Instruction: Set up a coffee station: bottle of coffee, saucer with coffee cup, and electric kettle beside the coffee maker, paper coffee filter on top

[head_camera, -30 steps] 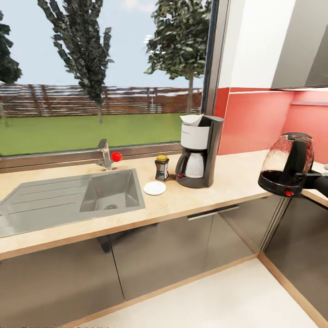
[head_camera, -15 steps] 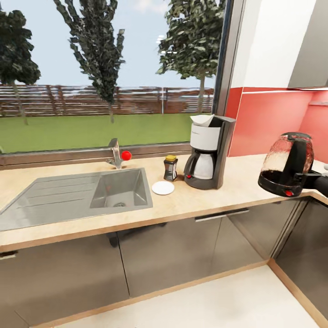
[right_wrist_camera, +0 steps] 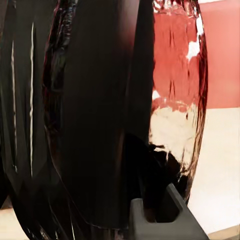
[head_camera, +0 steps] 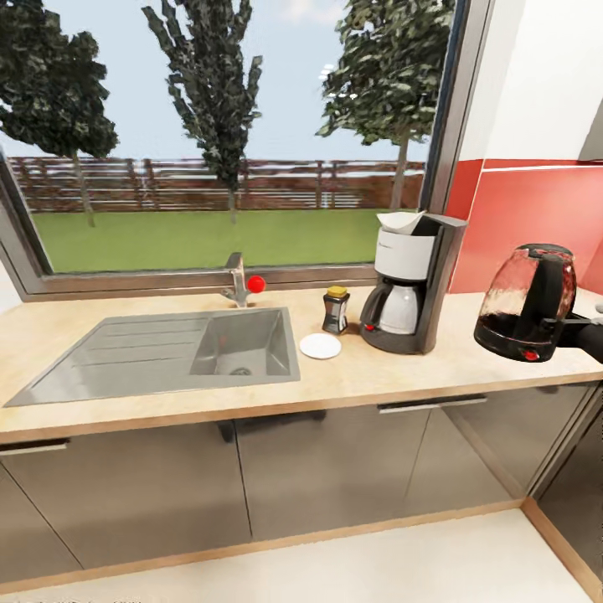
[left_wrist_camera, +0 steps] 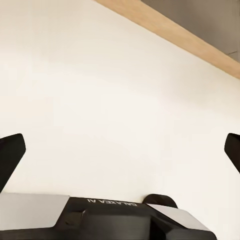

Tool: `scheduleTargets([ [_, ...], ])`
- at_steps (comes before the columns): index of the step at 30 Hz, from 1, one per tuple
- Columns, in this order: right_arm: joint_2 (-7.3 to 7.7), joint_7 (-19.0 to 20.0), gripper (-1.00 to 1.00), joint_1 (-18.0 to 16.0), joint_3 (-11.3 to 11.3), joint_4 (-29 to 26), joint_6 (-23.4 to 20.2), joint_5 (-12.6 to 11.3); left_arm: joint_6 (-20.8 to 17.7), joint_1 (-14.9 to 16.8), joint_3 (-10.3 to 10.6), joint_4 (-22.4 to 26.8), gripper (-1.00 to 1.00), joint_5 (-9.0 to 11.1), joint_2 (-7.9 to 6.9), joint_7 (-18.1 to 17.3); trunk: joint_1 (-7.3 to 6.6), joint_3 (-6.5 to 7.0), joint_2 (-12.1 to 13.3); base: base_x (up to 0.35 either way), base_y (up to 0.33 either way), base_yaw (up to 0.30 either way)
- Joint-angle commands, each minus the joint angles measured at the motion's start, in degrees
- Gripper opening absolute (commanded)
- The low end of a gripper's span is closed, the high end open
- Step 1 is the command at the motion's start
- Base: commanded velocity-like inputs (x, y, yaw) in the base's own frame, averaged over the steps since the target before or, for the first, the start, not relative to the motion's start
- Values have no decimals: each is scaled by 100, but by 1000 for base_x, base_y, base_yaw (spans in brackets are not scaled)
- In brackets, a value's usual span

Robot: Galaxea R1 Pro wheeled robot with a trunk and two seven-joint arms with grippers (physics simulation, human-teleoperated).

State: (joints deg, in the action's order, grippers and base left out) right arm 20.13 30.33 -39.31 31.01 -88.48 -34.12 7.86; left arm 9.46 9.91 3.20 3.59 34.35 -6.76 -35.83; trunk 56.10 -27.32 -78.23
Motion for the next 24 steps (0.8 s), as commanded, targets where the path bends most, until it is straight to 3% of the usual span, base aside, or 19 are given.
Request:
scheduleTargets([
  [1,0,56,-100,-7,10,-6,-7,45,38,4,36,-8,100,19,-2,-12,0,-6,-4,0,-258,37],
  [5,-4,60,-100,9,3,-6,-7,43,38,3,36,-8,100,19,-1,-12,0,-6,-4,0,-237,13],
  [13,-8,66,-100,36,-5,-3,-3,44,38,5,40,-8,100,19,5,-12,0,-6,-4,0,-43,1],
  [16,-9,289,-100,42,-20,-8,-6,45,38,5,39,-8,100,19,7,-12,0,-6,-4,83,-196,0],
  [24,-25,444,-100,54,-32,-3,-6,42,38,5,43,-8,100,19,8,-12,0,-6,-4,81,-160,0],
])
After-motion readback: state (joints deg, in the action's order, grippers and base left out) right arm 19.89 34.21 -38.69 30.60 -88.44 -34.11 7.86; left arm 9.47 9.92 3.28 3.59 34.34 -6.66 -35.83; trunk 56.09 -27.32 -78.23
